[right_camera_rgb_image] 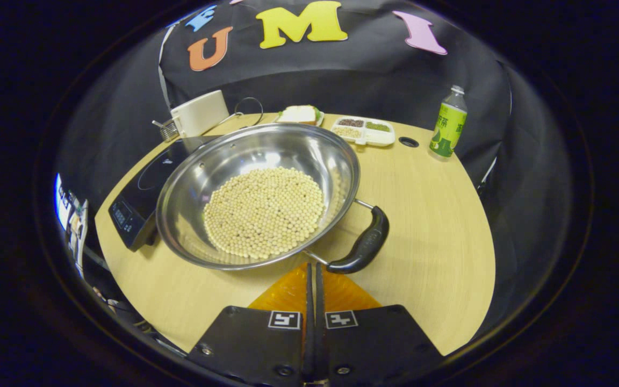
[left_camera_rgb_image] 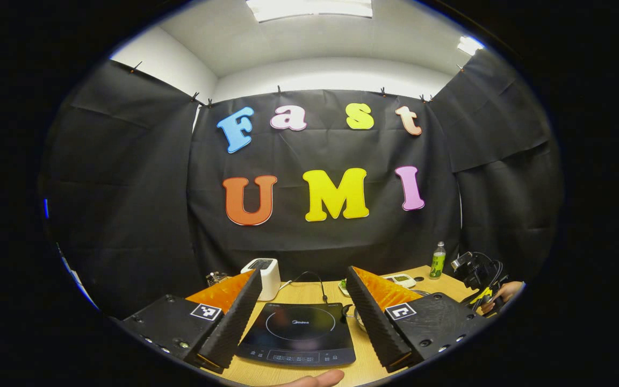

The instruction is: First push the handle of the pot to place it horizontally, then grasp the pot with both hands and set it on the induction cooktop.

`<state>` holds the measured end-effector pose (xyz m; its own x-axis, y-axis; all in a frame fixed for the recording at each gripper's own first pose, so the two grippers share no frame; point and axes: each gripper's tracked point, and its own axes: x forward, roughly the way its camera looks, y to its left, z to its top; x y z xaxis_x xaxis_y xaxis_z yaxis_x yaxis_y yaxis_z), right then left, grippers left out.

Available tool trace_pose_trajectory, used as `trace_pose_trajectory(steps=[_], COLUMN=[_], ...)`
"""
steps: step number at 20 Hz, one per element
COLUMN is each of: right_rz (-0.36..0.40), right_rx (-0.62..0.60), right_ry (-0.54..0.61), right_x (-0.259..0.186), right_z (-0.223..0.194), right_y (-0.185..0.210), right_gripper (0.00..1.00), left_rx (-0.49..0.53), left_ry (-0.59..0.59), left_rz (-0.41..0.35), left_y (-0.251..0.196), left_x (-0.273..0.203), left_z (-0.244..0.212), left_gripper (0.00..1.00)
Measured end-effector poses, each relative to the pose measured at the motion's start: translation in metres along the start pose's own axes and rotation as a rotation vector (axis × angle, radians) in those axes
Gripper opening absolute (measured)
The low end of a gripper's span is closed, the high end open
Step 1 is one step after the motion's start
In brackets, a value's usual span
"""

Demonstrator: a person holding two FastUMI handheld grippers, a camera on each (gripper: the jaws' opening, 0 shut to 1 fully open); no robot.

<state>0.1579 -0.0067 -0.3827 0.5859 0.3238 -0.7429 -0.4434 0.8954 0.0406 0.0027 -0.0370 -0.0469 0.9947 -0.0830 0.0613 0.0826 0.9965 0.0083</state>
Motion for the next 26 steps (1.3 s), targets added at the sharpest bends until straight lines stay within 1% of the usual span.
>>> trace_pose_trajectory(steps=[2, 4, 5, 6, 9, 11, 16, 17, 18, 19, 20, 21, 23, 26], right_rz=[-0.017, -0.007, -0.008, -0.020, -0.045, -0.060, -0.083, -0.087, -0.090, -0.091, -0.093, -0.102, -0.123, -0.153], right_rx=[0.020, 0.059, 0.071, 0.069, 0.057, 0.073, 0.139, 0.147, 0.150, 0.151, 0.155, 0.154, 0.142, 0.153], right_ry=[0.005, 0.009, 0.009, 0.006, -0.003, -0.005, -0.045, -0.048, -0.053, -0.060, -0.072, -0.092, -0.134, -0.213], right_x=[0.006, 0.009, 0.010, 0.010, 0.013, 0.017, 0.020, 0.017, 0.014, 0.009, 0.003, -0.004, -0.021, -0.048], right_z=[0.001, 0.004, 0.007, 0.010, 0.020, 0.028, 0.046, 0.046, 0.047, 0.048, 0.050, 0.053, 0.059, 0.072], right_y=[-0.014, -0.019, -0.022, -0.026, -0.030, -0.032, -0.037, -0.037, -0.037, -0.035, -0.033, -0.034, -0.035, -0.038], right_gripper=[0.04, 0.03, 0.01, 0.04, 0.04, 0.04, 0.04, 0.04, 0.01, 0.04, 0.04, 0.04, 0.04, 0.04], left_rx=[0.002, 0.004, 0.002, -0.004, -0.039, -0.052, -0.032, -0.034, -0.034, -0.035, -0.037, -0.041, -0.060, -0.086], left_ry=[0.007, 0.017, 0.020, 0.023, 0.025, 0.026, 0.031, 0.035, 0.035, 0.040, 0.049, 0.057, 0.050, 0.056], left_rz=[0.002, 0.002, 0.002, 0.000, 0.009, 0.006, -0.016, -0.026, -0.037, -0.043, -0.044, -0.042, -0.009, -0.004], left_y=[-0.002, -0.004, -0.005, -0.006, -0.005, -0.009, -0.018, -0.020, -0.022, -0.023, -0.023, -0.022, -0.013, -0.013], left_x=[0.005, 0.008, 0.011, 0.013, 0.017, 0.019, 0.024, 0.026, 0.028, 0.030, 0.033, 0.036, 0.040, 0.048], left_z=[-0.004, -0.008, -0.010, -0.011, -0.016, -0.016, -0.019, -0.021, -0.023, -0.025, -0.027, -0.030, -0.029, -0.034], left_gripper=[0.95, 0.95, 0.95, 0.95, 0.95, 0.95, 0.94, 0.95, 0.95, 0.95, 0.95, 0.95, 0.95, 0.95])
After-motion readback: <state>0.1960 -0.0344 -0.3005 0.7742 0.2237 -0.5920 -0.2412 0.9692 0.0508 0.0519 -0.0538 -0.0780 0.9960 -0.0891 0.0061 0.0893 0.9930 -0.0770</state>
